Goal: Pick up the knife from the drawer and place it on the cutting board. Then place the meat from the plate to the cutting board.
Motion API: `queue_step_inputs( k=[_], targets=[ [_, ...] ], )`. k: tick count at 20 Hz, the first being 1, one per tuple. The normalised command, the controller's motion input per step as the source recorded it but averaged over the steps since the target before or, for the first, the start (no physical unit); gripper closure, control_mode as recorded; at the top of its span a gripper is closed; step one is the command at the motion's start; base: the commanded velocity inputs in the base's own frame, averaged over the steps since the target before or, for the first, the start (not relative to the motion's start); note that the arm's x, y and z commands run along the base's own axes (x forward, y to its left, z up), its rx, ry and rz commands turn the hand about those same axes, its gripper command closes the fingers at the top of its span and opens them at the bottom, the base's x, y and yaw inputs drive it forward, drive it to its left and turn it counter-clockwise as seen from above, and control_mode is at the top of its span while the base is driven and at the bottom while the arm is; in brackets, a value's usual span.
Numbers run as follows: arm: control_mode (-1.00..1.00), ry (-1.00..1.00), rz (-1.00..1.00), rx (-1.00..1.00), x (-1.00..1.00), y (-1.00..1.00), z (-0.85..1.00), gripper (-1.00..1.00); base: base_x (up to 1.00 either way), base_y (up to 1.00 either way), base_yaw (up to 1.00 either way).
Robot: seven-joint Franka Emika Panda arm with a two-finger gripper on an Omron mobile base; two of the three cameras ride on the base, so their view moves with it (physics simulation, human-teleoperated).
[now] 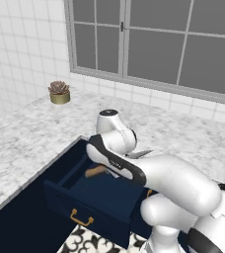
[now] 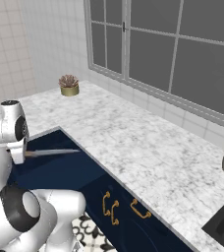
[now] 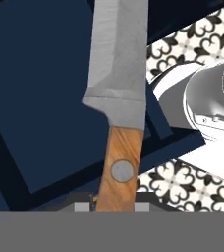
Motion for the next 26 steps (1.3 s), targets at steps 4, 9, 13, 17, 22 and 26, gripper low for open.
queue_step_inputs(
  k=[4,9,13,17,22,26],
  targets=[
    [-1.0,0.0,0.07,0.02,0.0,-0.26,0.71,1.0,0.0,0.0,0.0],
    [1.0,0.09,0.07,0.02,0.22,-0.1,-0.03,1.0,0.0,0.05,0.0],
    [1.0,0.0,0.0,0.0,0.0,0.0,0.0,1.0,-0.65,0.62,0.12],
    [1.0,0.0,0.0,0.0,0.0,0.0,0.0,1.0,-0.9,0.75,0.47],
    [1.0,0.0,0.0,0.0,0.0,0.0,0.0,1.0,-0.67,0.7,0.5],
    [1.0,0.0,0.0,0.0,0.0,0.0,0.0,1.0,-0.51,0.71,0.49]
  ],
)
